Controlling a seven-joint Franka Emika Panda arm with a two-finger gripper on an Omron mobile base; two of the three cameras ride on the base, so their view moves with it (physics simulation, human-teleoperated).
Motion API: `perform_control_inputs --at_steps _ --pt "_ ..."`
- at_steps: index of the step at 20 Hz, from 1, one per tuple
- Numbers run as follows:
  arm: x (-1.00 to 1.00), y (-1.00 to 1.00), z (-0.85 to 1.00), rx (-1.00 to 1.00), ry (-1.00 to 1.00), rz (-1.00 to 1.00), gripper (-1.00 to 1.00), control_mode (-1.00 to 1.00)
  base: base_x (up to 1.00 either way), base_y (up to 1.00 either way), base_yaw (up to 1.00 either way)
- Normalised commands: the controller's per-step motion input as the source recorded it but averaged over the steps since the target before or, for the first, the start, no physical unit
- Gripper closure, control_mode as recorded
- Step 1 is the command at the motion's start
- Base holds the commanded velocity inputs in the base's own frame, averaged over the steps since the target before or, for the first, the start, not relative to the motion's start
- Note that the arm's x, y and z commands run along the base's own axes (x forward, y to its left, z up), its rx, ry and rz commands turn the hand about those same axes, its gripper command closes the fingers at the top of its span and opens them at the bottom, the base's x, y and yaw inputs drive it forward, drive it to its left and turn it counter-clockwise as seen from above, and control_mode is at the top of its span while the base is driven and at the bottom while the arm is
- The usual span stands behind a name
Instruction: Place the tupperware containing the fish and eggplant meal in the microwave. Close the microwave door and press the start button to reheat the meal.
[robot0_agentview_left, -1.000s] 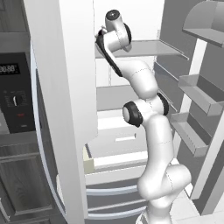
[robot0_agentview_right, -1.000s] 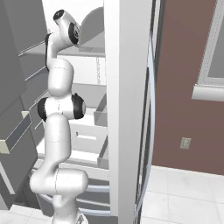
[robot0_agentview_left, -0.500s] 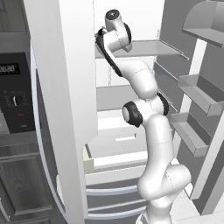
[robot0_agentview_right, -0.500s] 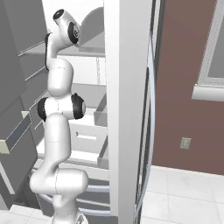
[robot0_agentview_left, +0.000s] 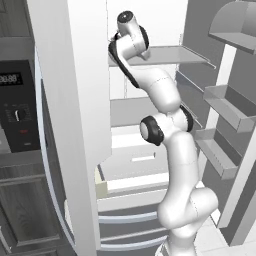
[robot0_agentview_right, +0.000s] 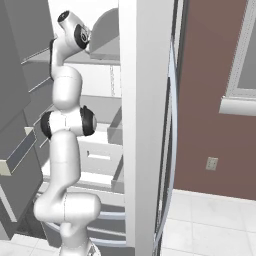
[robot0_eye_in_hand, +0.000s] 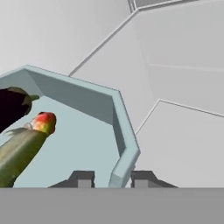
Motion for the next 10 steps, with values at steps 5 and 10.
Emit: perform_control_inputs --at_steps 5,10 --pt "-0.45 0.0 -0.28 0.0 -0.05 -0.14 1.0 -1.0 0.0 0.0 0.0" --pt "-0.76 0.0 -0.25 0.0 0.0 -0.15 1.0 -1.0 0.0 0.0 0.0"
